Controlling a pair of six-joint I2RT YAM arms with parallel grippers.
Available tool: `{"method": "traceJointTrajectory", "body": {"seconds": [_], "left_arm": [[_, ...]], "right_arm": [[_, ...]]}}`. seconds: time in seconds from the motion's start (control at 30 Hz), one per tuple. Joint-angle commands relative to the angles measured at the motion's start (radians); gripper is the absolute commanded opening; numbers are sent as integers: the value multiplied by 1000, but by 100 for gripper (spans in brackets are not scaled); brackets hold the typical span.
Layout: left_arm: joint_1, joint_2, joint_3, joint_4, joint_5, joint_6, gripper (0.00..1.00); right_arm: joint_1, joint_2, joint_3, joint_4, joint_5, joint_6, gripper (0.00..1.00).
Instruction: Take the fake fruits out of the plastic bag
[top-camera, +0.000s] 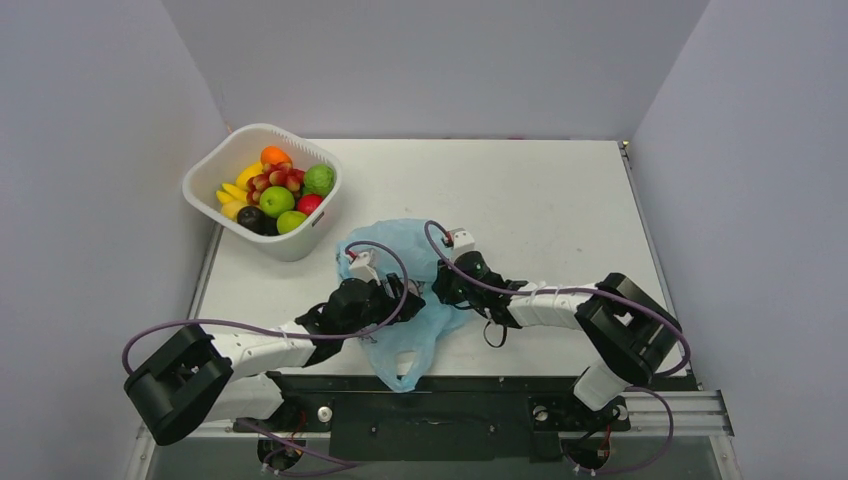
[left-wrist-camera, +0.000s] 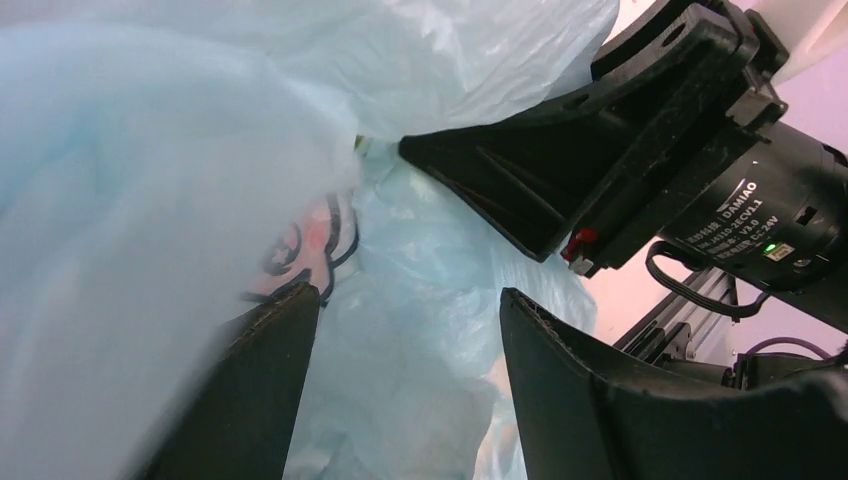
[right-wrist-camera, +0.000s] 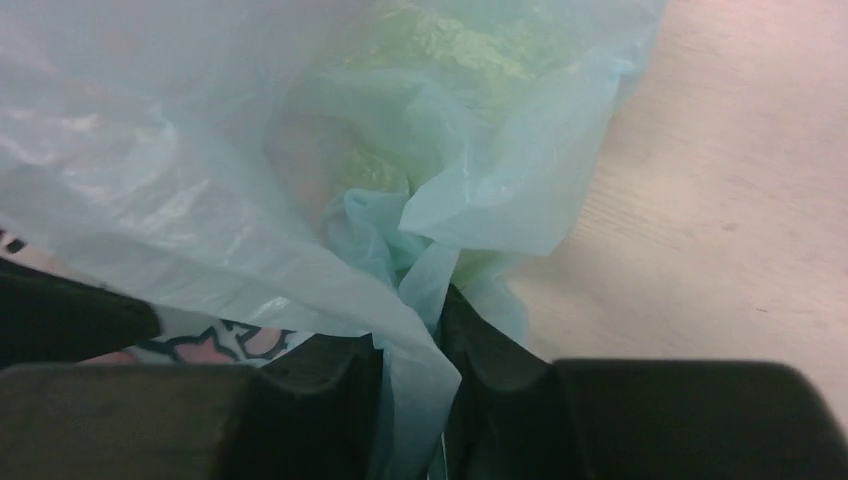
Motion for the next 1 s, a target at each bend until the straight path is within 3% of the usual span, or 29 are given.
{"method": "traceJointTrajectory", "body": {"seconds": [0.0, 0.07, 0.37, 0.57, 0.73, 0.97], "left_arm": [[9, 6, -5, 41, -8, -17, 64], [11, -2, -13, 45, -17, -19, 64], [48, -94, -28, -51, -104, 46, 65], [155, -73, -14, -68, -57, 80, 58], [226, 67, 51, -6, 50, 95, 53], [229, 259, 141, 169, 156, 54, 48]], "right_arm": [[-9, 26, 25, 104, -267, -22, 10], [-14, 15, -11, 151, -327, -13, 0], [-88, 58, -103, 458, -595, 157, 0], [-105, 68, -106, 462, -614, 163, 0], [-106, 95, -85, 456, -632, 154, 0], [-105, 108, -88, 457, -641, 145, 0]]}}
